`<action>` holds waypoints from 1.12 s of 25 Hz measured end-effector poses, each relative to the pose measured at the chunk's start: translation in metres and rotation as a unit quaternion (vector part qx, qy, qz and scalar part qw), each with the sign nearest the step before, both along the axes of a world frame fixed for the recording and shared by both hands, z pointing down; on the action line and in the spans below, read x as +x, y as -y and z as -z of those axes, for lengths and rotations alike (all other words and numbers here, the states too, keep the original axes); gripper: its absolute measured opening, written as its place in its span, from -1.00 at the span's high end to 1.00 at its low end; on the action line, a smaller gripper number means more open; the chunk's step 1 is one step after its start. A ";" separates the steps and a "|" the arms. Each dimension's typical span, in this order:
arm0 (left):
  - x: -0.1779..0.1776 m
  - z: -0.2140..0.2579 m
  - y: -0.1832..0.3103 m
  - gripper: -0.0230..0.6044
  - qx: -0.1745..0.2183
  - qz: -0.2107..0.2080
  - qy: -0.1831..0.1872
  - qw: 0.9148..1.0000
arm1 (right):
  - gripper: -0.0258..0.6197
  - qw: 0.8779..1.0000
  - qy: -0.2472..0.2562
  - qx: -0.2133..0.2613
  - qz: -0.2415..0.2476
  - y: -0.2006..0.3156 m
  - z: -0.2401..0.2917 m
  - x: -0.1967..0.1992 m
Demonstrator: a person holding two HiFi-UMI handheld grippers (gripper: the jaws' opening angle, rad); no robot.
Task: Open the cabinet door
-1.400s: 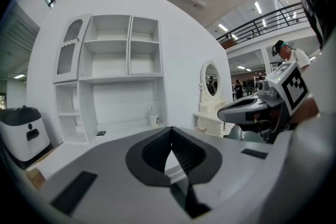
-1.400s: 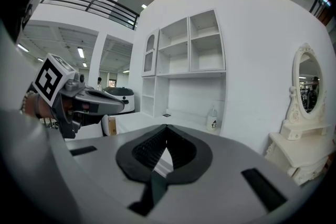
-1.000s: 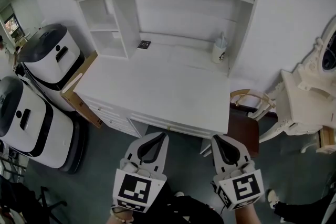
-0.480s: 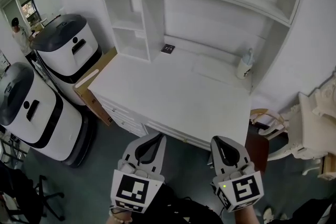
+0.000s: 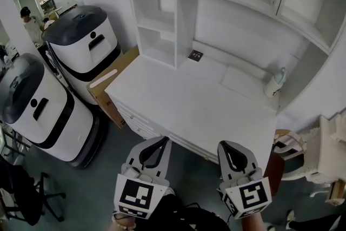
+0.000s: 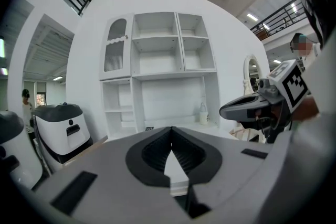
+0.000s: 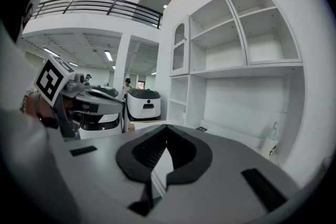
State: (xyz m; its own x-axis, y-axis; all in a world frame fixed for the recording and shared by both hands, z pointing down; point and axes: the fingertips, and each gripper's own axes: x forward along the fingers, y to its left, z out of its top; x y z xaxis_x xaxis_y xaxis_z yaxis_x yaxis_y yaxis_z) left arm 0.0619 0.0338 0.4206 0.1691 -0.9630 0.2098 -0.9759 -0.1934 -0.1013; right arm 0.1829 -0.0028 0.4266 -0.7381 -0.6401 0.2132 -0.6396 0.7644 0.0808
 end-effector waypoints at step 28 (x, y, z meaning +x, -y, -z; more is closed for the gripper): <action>-0.133 -0.005 0.020 0.93 0.020 0.060 0.000 0.998 | 0.92 0.998 -0.020 0.033 0.053 0.040 0.007 -0.129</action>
